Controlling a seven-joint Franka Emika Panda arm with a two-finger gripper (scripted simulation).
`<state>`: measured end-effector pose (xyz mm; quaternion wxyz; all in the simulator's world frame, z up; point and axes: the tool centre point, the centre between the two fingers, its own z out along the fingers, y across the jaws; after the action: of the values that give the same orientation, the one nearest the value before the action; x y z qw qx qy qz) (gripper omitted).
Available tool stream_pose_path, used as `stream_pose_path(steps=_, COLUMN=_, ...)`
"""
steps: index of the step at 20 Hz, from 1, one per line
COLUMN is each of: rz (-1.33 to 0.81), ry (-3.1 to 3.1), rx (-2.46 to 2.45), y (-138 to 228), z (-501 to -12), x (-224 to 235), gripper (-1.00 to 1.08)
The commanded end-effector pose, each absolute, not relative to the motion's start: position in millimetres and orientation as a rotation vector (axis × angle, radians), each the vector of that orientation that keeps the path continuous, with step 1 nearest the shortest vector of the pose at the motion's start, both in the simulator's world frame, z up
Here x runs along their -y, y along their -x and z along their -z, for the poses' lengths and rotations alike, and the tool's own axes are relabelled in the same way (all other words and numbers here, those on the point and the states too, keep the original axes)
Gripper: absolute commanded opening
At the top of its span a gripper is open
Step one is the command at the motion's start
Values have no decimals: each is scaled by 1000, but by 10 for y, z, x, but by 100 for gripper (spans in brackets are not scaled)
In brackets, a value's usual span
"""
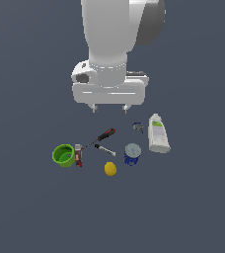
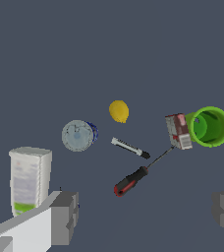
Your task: Pick up a designated object from a clutter of objects.
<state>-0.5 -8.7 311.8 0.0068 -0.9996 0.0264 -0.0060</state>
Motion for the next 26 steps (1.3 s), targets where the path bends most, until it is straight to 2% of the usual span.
stream_pose_path(steps=1, rz=19, ry=3127, rx=-83, y=5, z=-3118, x=87, gripper=100)
stream_pose_path(steps=10, rz=90, ry=3097, rx=-140, y=-97, z=-3335, x=194, gripper=100)
stream_pose_path(steps=15, rz=86, ry=3102, rx=-119, y=-107, z=-3289, x=173, gripper=100)
stream_pose_path(steps=26, rz=58, ry=3128, rx=204, y=-282, z=-2666, x=-122, gripper=100)
